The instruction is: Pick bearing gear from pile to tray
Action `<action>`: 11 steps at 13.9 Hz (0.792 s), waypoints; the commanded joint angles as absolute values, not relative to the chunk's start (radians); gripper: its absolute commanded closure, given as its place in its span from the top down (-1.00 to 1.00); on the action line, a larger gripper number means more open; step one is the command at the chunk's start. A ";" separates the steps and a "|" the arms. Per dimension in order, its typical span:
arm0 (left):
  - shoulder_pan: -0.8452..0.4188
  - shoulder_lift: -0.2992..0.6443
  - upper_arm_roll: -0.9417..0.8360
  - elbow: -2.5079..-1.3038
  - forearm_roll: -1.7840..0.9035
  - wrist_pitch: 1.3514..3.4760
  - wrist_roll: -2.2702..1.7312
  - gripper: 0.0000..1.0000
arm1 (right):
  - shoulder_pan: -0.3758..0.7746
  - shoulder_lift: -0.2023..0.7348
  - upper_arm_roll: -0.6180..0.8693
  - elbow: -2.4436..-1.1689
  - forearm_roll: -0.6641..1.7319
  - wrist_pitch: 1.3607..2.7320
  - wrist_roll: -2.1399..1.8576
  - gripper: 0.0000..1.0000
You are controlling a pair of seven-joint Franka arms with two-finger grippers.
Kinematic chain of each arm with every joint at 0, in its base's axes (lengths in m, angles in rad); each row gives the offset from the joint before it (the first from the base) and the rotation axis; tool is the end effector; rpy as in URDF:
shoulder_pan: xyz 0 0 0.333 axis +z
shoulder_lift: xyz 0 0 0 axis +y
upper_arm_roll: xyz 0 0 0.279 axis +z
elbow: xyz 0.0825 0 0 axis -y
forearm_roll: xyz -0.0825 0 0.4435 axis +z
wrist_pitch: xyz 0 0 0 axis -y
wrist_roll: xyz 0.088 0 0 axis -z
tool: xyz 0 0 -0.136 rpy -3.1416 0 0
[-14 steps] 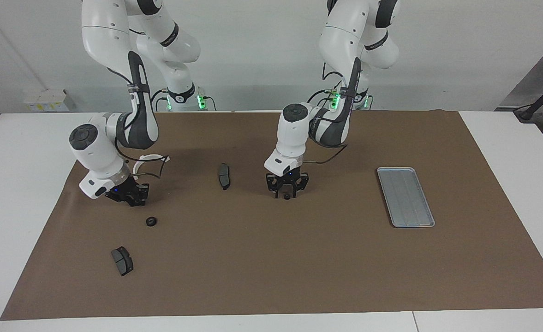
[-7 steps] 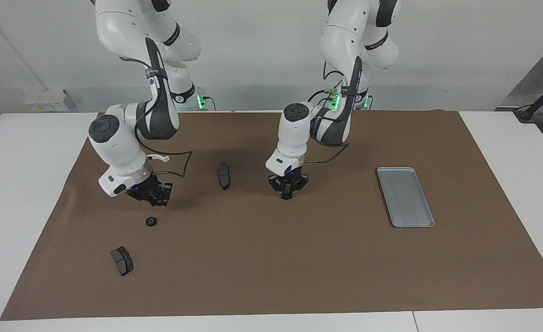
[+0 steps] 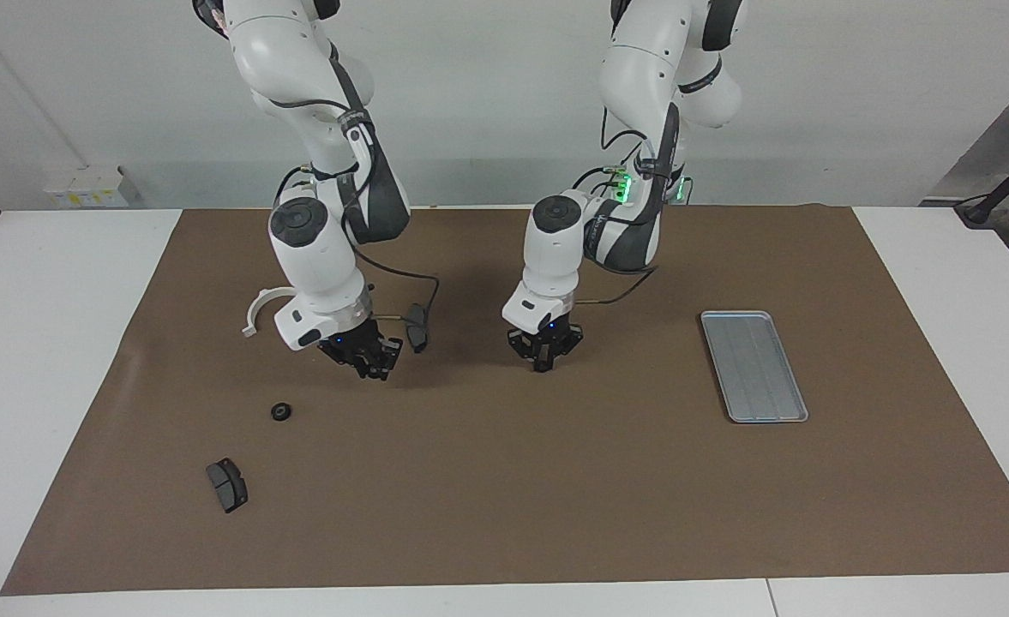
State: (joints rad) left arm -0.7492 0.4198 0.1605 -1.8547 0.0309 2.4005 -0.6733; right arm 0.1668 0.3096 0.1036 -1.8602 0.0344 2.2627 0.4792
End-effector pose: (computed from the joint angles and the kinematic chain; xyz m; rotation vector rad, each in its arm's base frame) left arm 0.5699 -0.3812 0.2098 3.1240 0.0706 0.2451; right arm 0.6520 0.1812 0.2656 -3.0296 0.3590 -0.1011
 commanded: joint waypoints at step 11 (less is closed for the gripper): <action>-0.191 0.276 0.158 -1.819 -0.100 2.083 0.070 -1.00 | 0.457 0.557 0.100 -1.551 0.029 2.256 0.865 -1.00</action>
